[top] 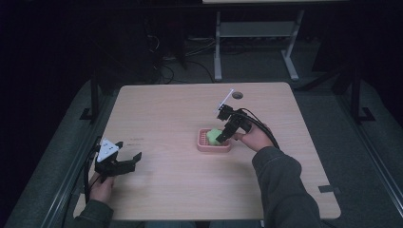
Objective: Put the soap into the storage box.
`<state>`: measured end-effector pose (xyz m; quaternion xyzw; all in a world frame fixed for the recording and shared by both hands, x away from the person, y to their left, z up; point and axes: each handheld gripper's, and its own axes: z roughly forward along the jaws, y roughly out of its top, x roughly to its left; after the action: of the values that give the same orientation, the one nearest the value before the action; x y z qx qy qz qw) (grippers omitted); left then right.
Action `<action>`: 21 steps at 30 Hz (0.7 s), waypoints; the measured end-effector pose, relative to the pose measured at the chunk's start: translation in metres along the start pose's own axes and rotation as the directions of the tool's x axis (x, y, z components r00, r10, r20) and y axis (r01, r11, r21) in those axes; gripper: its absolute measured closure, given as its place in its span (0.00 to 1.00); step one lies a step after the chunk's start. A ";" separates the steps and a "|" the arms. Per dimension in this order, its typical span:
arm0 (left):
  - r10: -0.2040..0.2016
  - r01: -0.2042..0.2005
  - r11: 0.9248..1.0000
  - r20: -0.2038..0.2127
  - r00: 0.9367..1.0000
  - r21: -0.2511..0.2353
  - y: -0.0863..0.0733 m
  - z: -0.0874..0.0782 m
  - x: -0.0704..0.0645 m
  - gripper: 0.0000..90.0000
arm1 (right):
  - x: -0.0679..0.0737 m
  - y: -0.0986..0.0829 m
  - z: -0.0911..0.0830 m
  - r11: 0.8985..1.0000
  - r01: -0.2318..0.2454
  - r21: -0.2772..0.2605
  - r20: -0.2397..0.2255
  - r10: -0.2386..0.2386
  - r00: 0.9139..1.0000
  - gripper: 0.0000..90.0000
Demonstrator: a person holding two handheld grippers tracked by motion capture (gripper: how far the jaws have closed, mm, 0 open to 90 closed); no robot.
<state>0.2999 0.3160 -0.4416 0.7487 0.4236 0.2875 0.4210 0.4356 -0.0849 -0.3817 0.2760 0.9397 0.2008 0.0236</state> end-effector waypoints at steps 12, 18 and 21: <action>0.001 -0.001 1.000 0.000 1.000 -0.004 0.000 -0.001 0.000 0.16 | -0.003 -0.014 -0.007 1.000 -0.020 -0.006 -0.001 0.020 1.000 0.29; 0.002 -0.002 1.000 -0.002 1.000 -0.005 0.000 -0.001 0.000 0.16 | -0.005 -0.023 -0.007 0.999 -0.036 -0.009 -0.002 0.036 0.999 0.29; 0.003 -0.003 1.000 -0.002 1.000 -0.005 0.000 -0.001 0.000 0.16 | -0.006 -0.026 -0.008 0.999 -0.039 -0.010 -0.003 0.039 0.999 0.29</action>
<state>0.2989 0.3163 -0.4408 0.7482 0.4221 0.2898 0.4219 0.4259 -0.1114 -0.3848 0.2937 0.9331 0.2065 0.0199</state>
